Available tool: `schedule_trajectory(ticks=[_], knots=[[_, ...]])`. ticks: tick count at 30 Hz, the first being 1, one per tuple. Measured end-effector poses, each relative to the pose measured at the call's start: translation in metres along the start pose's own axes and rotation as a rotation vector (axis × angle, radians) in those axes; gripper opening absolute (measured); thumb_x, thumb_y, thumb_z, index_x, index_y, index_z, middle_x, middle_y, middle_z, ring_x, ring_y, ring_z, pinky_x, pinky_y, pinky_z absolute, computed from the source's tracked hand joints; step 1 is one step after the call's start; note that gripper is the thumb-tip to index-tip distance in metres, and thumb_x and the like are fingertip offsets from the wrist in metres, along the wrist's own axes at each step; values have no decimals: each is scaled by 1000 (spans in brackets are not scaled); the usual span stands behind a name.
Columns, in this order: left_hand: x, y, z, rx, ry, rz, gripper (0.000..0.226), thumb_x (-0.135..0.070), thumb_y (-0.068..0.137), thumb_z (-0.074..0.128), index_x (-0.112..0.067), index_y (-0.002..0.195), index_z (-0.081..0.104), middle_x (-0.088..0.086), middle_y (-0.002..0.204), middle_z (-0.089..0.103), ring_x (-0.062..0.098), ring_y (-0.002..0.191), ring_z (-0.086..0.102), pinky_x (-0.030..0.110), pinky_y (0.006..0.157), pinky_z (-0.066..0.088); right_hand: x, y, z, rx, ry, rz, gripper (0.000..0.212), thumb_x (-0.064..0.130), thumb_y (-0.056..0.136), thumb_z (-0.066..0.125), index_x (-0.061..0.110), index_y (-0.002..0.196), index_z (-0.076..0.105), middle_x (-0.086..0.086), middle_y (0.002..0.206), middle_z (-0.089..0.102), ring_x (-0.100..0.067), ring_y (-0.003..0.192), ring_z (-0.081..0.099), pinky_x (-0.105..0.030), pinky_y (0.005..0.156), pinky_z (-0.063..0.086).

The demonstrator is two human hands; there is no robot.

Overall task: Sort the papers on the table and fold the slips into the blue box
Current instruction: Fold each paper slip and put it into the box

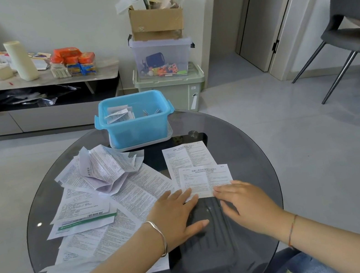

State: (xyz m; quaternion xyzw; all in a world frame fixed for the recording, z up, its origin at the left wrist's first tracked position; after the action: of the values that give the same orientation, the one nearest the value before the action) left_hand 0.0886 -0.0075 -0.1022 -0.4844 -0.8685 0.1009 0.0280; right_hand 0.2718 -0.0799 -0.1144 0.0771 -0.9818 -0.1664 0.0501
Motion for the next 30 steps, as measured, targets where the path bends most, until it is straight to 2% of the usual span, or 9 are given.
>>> schedule_trajectory(ticks=[3,5,9,11,14,17,24,27,30], knots=[[2,-5,-1,3,22,-19,112,-73,59,-17,-19,152,14,2,160,10,19,147,10,36,119,3,3,1,3,24,-25,-30,37,30,83,40,19,92,74,7,92,73,-14,78,68,-32,72,59],[1,-5,-1,0,24,-25,112,-72,59,-17,-17,152,14,2,160,11,19,147,11,35,119,3,7,2,4,17,-63,-58,37,32,84,40,20,94,73,7,90,71,-13,77,68,-29,71,58],[3,-4,-2,1,-18,-16,109,-72,62,-15,-18,152,15,1,160,13,16,147,12,31,118,1,16,6,15,13,-76,-94,40,37,87,40,24,112,68,3,113,68,-13,100,66,-27,85,53],[3,-5,-1,9,-29,-19,100,-75,71,-6,-19,152,13,0,160,13,15,147,11,30,118,1,20,8,19,31,-70,-102,42,38,89,38,24,116,67,3,118,67,-14,105,65,-28,88,52],[4,-7,1,20,-5,-39,77,-63,92,12,-15,153,12,2,160,11,16,147,11,31,118,1,18,10,18,44,-79,-104,41,39,89,38,24,112,69,4,117,67,-12,104,65,-28,86,52],[4,-8,-1,29,34,-49,72,-58,97,18,-12,152,16,4,160,15,18,146,14,32,118,3,4,0,11,50,-85,-69,41,39,90,38,23,107,71,4,116,68,-12,102,66,-28,85,52],[4,-10,-1,10,41,-46,71,-56,98,18,-9,151,17,6,159,15,19,146,16,31,118,4,-24,-30,-2,50,-100,16,67,48,101,9,23,112,71,7,120,66,-12,107,64,-29,91,49],[5,-10,0,0,7,-40,73,-58,97,16,-9,151,16,6,159,15,18,146,15,29,118,4,-28,-35,-7,42,-149,56,69,49,101,10,22,106,73,7,116,68,-13,106,66,-30,93,46],[7,-12,1,-30,-4,-14,96,-67,79,-7,-10,150,20,6,158,19,17,145,19,28,117,7,-30,-32,-16,-37,-193,106,53,45,97,30,19,96,76,3,111,71,-16,104,67,-30,91,46]])
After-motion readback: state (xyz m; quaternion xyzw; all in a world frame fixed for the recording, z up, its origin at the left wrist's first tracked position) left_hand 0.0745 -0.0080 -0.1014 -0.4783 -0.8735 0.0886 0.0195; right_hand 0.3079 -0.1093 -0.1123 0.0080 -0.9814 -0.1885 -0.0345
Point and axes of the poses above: each hand's wrist, its own y-axis towards the middle knuckle, its own z-axis out of the palm, x = y × z, the point moved 2 cm from there along y, towards the middle knuckle
